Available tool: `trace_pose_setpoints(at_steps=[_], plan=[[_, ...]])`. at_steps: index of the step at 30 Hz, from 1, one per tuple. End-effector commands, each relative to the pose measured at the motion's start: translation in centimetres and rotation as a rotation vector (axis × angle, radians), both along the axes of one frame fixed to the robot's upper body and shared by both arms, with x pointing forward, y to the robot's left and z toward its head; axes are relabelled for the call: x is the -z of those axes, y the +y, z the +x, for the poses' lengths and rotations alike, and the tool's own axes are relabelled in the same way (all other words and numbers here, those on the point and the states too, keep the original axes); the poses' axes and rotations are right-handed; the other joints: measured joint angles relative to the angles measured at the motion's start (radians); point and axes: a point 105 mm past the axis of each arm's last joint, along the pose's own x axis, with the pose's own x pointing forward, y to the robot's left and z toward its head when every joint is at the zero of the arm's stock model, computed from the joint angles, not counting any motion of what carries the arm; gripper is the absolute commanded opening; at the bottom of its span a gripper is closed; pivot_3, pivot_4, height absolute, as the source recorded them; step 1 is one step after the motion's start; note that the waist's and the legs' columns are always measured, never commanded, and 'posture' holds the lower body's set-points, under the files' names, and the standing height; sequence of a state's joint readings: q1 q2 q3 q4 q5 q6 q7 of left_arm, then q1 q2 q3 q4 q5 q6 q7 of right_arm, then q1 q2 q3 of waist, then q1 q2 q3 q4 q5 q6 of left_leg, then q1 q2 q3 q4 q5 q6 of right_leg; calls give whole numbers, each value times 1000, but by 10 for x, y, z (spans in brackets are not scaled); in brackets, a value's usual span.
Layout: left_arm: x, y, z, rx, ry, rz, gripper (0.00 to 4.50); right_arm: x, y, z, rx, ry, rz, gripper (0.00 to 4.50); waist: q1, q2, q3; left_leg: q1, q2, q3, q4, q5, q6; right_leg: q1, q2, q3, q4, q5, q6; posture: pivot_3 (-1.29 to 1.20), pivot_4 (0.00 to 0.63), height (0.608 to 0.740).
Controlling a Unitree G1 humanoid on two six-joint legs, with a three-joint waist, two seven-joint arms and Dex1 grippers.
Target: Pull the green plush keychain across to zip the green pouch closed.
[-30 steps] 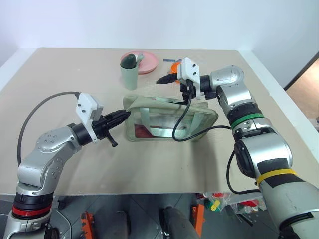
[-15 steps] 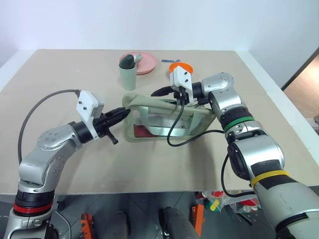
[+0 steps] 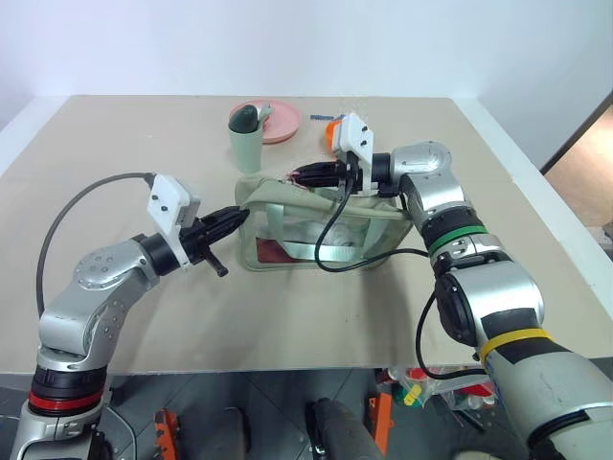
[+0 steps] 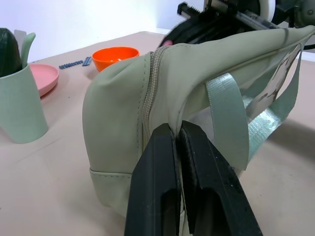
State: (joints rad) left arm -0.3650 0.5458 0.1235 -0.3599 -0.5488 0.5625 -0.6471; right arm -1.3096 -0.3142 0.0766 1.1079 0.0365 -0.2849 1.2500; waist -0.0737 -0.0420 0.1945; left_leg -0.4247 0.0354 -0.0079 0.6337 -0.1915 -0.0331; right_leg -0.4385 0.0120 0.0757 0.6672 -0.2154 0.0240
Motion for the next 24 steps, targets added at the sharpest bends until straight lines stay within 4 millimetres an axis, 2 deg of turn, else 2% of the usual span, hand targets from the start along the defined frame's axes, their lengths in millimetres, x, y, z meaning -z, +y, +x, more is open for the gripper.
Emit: trace_pose_setpoints(at_steps=[1,10,20,22,24], plan=[[-15,6,5,-47,-62,-30,0,-24,-14,4,50,-80,58,50,0,0,0,0,0,0,0,0,0,0,0,0,0,0,0,0,150,740],[-11,8,16,-107,-64,-20,0,-54,-43,4,130,-217,97,50,1,0,0,0,0,0,0,0,0,0,0,0,0,0,0,0,150,740],[-16,3,26,-130,-85,-18,0,-79,-68,-6,205,-375,123,50,4,0,0,0,-1,0,0,0,0,1,-1,0,0,0,1,0,150,740],[-20,2,28,-135,-104,-19,0,-86,-78,-8,245,-415,134,50,4,0,0,0,-1,0,1,0,0,1,-1,1,0,0,1,0,150,740],[-27,5,32,-164,-154,-1,0,-98,-100,-12,337,-486,158,50,5,0,0,0,-1,0,1,0,0,0,-1,1,0,1,1,0,150,740]])
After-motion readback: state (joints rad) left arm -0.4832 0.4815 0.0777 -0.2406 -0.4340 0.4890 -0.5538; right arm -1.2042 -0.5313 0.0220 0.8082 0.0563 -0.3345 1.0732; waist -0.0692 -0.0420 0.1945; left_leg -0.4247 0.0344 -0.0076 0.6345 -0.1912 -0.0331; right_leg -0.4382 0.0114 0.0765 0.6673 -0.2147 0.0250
